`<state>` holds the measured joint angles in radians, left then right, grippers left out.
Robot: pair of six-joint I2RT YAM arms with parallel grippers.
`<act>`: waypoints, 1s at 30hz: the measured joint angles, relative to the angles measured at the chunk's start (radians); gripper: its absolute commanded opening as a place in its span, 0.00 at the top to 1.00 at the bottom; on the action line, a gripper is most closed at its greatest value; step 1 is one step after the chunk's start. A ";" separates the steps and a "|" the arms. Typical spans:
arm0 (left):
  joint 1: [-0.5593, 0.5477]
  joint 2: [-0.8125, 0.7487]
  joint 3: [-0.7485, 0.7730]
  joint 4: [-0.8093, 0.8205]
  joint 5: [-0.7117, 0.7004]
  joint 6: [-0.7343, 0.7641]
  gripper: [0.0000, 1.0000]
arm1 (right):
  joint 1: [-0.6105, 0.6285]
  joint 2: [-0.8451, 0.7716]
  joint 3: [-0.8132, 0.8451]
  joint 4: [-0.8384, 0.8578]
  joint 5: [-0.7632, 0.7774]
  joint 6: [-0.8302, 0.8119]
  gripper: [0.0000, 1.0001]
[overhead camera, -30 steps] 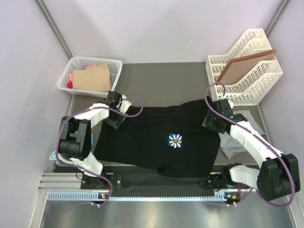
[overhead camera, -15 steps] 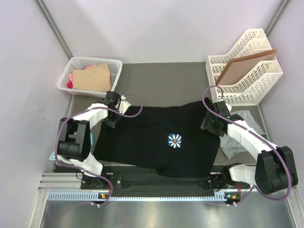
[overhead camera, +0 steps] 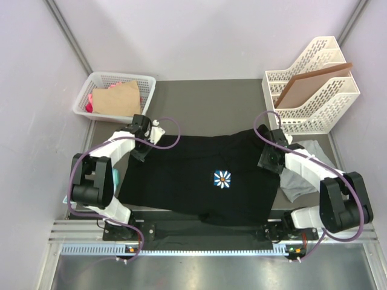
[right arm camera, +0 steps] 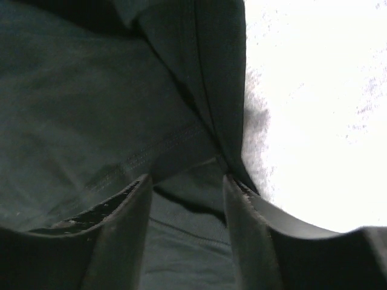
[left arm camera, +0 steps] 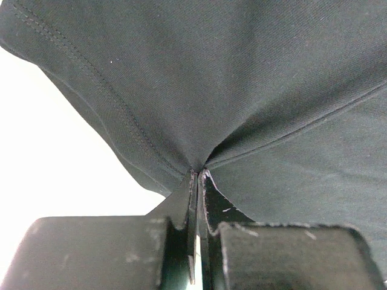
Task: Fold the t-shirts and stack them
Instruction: Grap the side of the flattened tshirt furthest away from the robot with both arms
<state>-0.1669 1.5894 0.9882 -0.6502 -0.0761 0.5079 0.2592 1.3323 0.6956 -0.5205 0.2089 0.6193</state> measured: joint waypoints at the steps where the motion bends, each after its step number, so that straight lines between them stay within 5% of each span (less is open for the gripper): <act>1: 0.001 -0.001 0.000 -0.001 0.000 0.002 1.00 | 0.000 0.006 0.000 0.004 0.000 0.000 0.53; 18: 0.010 -0.004 0.007 -0.010 -0.004 0.016 1.00 | -0.005 0.027 0.038 0.016 0.019 -0.029 0.55; 30: 0.011 -0.016 0.007 -0.016 -0.015 0.019 1.00 | -0.013 0.073 0.059 0.043 0.026 -0.052 1.00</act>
<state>-0.1555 1.5734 0.9951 -0.6666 -0.0910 0.5274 0.2459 1.4055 0.7547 -0.4774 0.2352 0.5674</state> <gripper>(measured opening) 0.012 0.098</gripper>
